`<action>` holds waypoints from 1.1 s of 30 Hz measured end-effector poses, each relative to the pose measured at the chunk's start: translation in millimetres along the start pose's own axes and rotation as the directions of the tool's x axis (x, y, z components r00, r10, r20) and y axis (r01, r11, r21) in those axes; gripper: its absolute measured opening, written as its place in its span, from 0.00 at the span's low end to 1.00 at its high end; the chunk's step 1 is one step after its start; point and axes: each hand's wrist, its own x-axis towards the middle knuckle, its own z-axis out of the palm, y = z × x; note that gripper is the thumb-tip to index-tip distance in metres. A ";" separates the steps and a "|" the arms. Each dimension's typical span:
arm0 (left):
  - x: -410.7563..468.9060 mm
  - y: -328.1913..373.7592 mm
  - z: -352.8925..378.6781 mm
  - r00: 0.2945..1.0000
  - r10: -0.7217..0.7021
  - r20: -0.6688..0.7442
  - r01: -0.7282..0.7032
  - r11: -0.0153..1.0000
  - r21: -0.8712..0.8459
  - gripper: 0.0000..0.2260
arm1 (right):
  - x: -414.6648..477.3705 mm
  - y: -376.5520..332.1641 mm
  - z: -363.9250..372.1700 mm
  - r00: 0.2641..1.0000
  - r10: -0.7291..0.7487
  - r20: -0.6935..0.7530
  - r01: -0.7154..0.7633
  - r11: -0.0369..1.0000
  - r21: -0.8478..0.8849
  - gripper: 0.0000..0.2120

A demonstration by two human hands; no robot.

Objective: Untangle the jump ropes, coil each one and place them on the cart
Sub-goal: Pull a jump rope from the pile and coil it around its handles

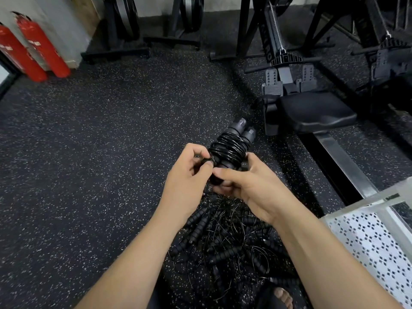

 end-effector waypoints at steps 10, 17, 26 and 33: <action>1.3 1.4 -1.2 1.000 -0.018 -0.017 0.016 0.995 -0.100 0.06 | 2.8 1.1 -4.5 0.994 -0.089 -0.061 0.077 0.981 -0.180 0.28; 1.2 0.4 -5.5 0.997 -0.071 -0.004 0.069 0.987 -0.142 0.08 | 6.2 6.2 -3.3 0.969 -0.234 -0.081 0.191 0.915 -0.357 0.30; -0.2 1.2 -7.1 0.998 -0.047 -0.036 0.041 0.986 -0.160 0.10 | -1.6 -3.4 -5.8 0.958 -0.285 -0.022 0.260 0.903 -0.342 0.22; -0.1 -5.0 4.2 0.975 -0.147 -0.169 0.090 0.947 -0.308 0.14 | 0.8 3.2 -3.6 0.942 -0.333 -0.046 0.266 0.821 -0.506 0.23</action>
